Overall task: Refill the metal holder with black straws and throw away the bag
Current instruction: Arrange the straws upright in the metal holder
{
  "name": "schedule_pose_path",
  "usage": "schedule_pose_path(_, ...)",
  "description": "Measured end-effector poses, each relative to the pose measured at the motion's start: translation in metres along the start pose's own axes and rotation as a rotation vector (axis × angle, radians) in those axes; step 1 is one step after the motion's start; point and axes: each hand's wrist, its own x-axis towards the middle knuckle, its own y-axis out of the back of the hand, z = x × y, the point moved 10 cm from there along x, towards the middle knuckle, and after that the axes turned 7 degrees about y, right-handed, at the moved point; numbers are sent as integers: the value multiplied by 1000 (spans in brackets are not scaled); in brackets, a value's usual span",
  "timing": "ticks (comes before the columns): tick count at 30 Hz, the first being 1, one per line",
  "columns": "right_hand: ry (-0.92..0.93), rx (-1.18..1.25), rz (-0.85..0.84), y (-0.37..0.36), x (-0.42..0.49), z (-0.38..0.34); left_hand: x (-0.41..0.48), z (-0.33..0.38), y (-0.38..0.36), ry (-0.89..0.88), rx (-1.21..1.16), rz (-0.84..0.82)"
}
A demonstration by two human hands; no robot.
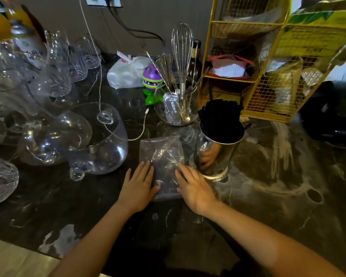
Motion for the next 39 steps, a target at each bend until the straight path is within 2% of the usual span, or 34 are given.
schedule_pose_path(4, -10, -8, -121, -14, 1, 5, -6, 1, -18, -39, -4, -121)
schedule_pose_path(10, -54, 15, -224, -14, 0, 11, -8, -2, -16, -58, 4, -199)
schedule_pose_path(17, -65, 72, -228, -7, -2, 8, -5, 1, -10, -57, -26, -199)
schedule_pose_path(20, -49, 136, -199, 11, -1, 1, 3, 8, 16, -65, -133, -89)
schedule_pose_path(24, 59, 228, -64, 70, -1, -20, 17, 33, 77, -143, -374, 100)
schedule_pose_path(30, 187, 407, 314, 195, -24, -33, 20, 77, 196, -289, -761, 372)
schedule_pose_path(34, 115, 438, 543, 252, -42, -1, 32, 95, 229, -260, -941, 303)
schedule_pose_path(37, -81, 389, 651, 273, -45, 46, 41, 111, 237, -279, -976, 255)
schedule_pose_path(39, -213, 405, 645, 275, -44, 78, 48, 120, 236, -295, -967, 215)
